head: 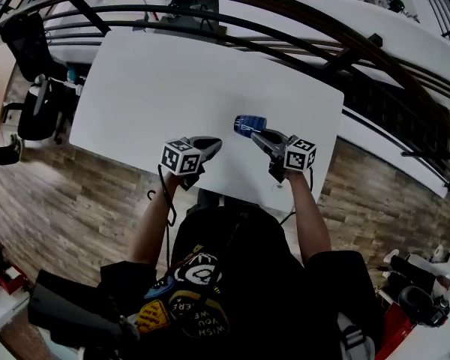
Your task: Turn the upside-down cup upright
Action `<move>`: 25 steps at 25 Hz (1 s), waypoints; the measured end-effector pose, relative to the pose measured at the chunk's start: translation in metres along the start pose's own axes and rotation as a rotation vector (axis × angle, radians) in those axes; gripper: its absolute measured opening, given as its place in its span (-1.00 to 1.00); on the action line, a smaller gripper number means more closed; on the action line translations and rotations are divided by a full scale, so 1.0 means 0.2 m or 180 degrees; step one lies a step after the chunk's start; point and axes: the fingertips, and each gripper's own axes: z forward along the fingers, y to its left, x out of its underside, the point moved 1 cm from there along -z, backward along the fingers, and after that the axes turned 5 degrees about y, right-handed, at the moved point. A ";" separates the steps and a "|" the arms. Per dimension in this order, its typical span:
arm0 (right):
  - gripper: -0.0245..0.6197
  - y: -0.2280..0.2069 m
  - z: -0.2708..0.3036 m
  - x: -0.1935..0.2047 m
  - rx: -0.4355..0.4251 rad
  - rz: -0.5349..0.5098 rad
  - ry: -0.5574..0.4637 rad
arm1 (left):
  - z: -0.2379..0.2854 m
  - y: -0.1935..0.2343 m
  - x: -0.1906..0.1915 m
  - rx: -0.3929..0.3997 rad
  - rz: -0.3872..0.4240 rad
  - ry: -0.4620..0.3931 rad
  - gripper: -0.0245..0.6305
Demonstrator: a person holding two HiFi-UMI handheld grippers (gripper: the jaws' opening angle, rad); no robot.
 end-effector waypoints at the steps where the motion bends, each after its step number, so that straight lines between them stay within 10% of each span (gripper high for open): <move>1: -0.83 -0.09 0.06 0.03 0.0359 -0.0184 0.0370 | -0.02 0.02 0.03 -0.0091 -0.0077 -0.0032 -0.91; 4: -0.83 -0.28 0.20 0.13 0.1189 -0.1124 0.1714 | -0.05 0.00 0.11 -0.0190 -0.0178 -0.0069 -0.91; 7: -0.82 -0.36 0.31 0.17 0.1417 -0.2097 0.2753 | -0.08 -0.04 0.16 -0.0278 -0.0172 -0.0074 -0.91; 13: -0.81 -0.41 0.48 0.16 0.1356 -0.2843 0.3588 | -0.20 -0.03 0.22 -0.0369 -0.0185 -0.0133 -0.91; 19: -0.62 -0.35 0.50 0.08 0.1528 -0.2650 0.3057 | -0.28 0.01 0.23 -0.0353 -0.0206 -0.0206 -0.91; 25: -0.89 -0.19 0.29 0.03 0.1691 -0.1178 0.1213 | -0.27 -0.03 0.17 -0.0282 0.0061 -0.0295 -0.91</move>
